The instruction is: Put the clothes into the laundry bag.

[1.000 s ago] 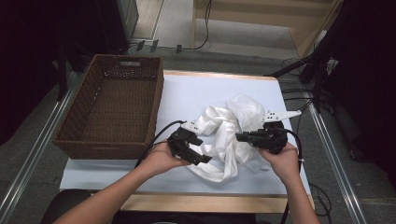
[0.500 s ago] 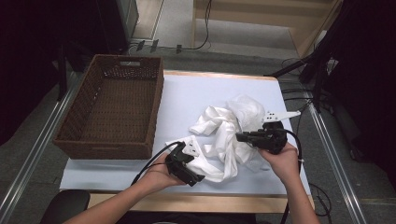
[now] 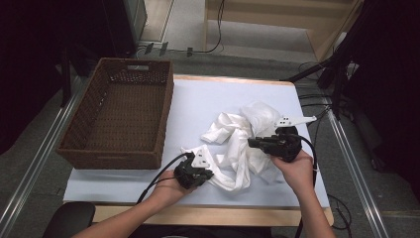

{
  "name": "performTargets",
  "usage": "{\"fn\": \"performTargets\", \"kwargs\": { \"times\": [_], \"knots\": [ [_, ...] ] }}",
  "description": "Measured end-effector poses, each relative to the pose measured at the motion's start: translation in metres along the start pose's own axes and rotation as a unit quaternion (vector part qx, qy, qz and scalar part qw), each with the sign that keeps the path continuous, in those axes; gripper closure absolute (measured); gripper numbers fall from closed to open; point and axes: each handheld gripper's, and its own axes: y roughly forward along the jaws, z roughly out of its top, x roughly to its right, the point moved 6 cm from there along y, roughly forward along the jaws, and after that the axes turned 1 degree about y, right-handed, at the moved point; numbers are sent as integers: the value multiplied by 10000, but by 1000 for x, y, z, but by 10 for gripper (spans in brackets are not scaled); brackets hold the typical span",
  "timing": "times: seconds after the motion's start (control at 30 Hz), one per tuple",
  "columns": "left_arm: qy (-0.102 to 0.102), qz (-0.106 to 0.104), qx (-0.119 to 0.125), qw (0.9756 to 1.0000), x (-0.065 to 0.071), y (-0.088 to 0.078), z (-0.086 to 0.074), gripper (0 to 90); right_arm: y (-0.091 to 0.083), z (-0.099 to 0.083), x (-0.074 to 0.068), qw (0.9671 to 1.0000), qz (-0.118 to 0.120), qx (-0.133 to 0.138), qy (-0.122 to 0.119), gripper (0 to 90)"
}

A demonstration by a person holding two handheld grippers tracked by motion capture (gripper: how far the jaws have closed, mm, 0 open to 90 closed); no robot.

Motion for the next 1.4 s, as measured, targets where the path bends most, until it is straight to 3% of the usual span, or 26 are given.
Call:
{"fn": "performTargets", "kwargs": {
  "times": [0.03, 0.13, 0.33, 0.4, 0.47, 0.53, 0.57, 0.7, 0.9, 0.97, 1.03, 1.07, 1.13, 1.17, 1.27, 1.4],
  "knots": [
    [-167, -175, 165, 9996, -1, -5, 6, 886, 0, 2, -1, 10000, 4, 19, 26, 873],
    [-314, -376, 660, 9966, 0, -27, 29, 887, 2, 12, -4, 10000, -6, 96, -17, 876],
    [-207, -554, 1354, 9890, 8, -76, 70, 888, 9, 27, -17, 9997, 191, 171, -19, 882],
    [-67, -463, 1512, 9874, 9, -85, 82, 888, 6, 32, -25, 9990, 343, 292, -34, 883],
    [-83, -407, 1635, 9857, 7, -87, 94, 887, 2, 36, -31, 9983, 424, 390, -97, 883],
    [-110, -364, 1616, 9861, 3, -78, 101, 887, 0, 37, -32, 9981, 416, 437, -129, 883],
    [-72, -273, 1505, 9882, -1, -67, 103, 887, -1, 36, -31, 9983, 392, 423, -110, 883],
    [-337, -281, 1266, 9910, -13, -28, 112, 886, -2, 25, -20, 9982, 392, 445, 44, 882],
    [-243, -327, 1117, 9929, -16, 17, 136, 883, -4, 20, -16, 9984, 347, 443, 79, 882],
    [-369, -578, 1067, 9919, -18, 32, 139, 878, -3, 18, -15, 9986, 327, 405, 79, 882],
    [-343, -607, 890, 9936, -21, 47, 137, 859, -1, 15, -15, 9989, 307, 344, 53, 882],
    [-346, -655, 889, 9933, -22, 50, 136, 847, 0, 13, -14, 9990, 296, 327, 64, 882],
    [-504, -791, 917, 9914, -25, 46, 136, 823, 1, 9, -14, 9993, 278, 257, 69, 881],
    [-483, -832, 948, 9908, -25, 41, 135, 802, 1, 8, -14, 9993, 274, 235, 72, 882],
    [-415, -803, 925, 9916, -28, 26, 131, 698, 1, 7, -13, 9993, 273, 225, 71, 882],
    [-482, -676, 826, 9931, -32, 4, 123, 477, 0, 5, -13, 9994, 248, 200, 93, 882]
  ]
}}
